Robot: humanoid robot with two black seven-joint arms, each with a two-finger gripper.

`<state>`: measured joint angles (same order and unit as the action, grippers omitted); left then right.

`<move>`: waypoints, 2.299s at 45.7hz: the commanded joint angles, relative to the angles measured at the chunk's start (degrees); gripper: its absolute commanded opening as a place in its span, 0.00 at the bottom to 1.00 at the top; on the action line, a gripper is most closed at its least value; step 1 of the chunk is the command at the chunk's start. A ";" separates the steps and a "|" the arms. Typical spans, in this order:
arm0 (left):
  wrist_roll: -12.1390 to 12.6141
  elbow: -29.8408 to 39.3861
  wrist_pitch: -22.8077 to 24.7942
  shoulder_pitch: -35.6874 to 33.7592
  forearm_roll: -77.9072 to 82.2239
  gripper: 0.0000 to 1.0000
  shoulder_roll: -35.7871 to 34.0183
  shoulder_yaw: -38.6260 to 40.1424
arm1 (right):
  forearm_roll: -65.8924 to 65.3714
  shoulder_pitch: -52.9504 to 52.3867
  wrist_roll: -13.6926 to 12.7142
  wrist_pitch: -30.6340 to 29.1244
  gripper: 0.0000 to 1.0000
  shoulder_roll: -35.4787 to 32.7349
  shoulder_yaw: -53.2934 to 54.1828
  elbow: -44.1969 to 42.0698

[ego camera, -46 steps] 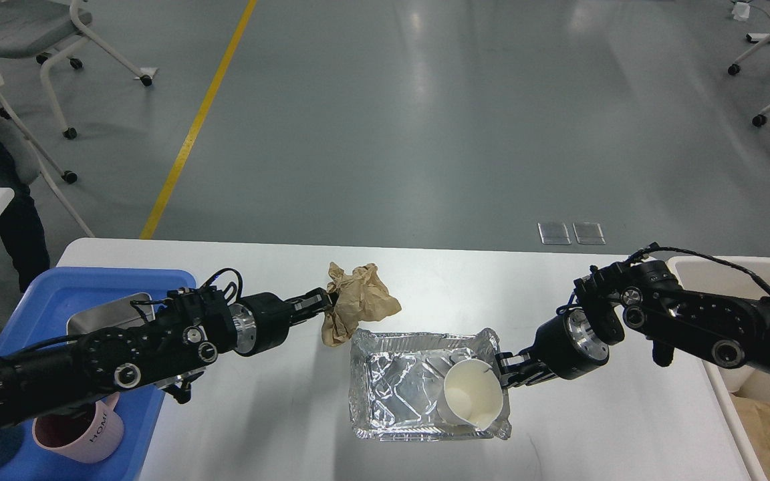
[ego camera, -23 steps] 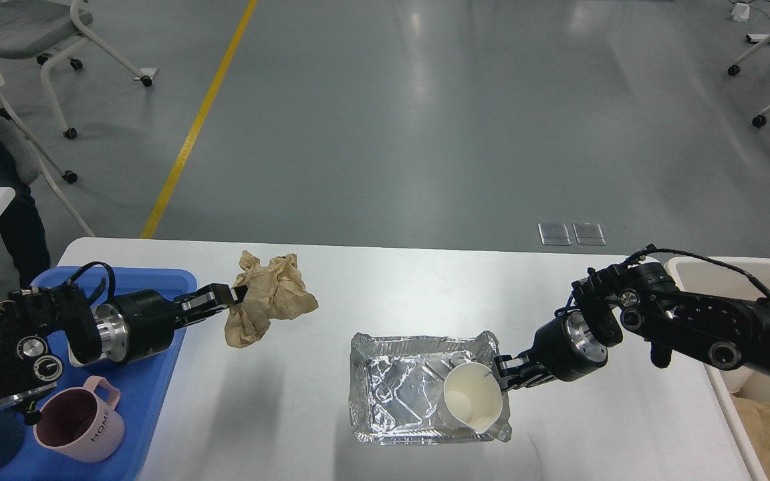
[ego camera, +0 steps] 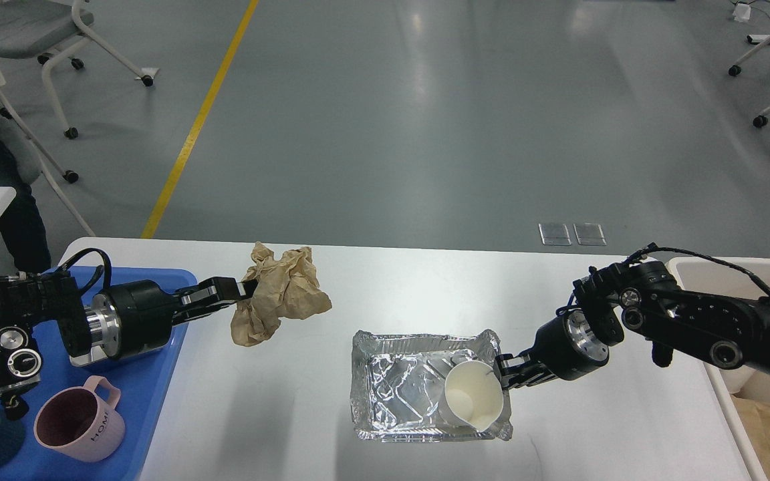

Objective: Tidy desktop
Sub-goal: 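Lift the napkin with the left gripper and place it in the foil tray, then retract the left gripper back over the blue tray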

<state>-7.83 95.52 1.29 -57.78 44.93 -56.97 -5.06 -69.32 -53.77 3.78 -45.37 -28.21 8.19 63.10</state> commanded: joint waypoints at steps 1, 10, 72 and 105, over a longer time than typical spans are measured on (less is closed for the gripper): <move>0.10 -0.16 0.12 -0.84 0.16 0.06 3.17 -0.21 | -0.02 0.07 0.00 0.02 0.00 0.17 -0.02 0.00; 0.18 -0.25 0.55 -3.82 0.43 0.07 8.36 -1.61 | -0.02 0.07 0.00 0.02 0.00 -0.01 -0.02 0.00; 1.06 -6.13 -1.03 -4.80 -2.82 0.84 21.03 -7.42 | 0.15 0.59 0.00 -0.07 0.00 0.17 0.42 -1.05; 0.97 -5.43 -3.22 21.56 -15.66 0.87 3.70 33.26 | 0.15 2.62 0.00 0.02 0.00 -1.77 4.11 -1.67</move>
<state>-6.95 90.01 -1.36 -41.65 30.17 -53.56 19.93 -69.15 -51.09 3.78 -45.38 -29.79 11.19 61.39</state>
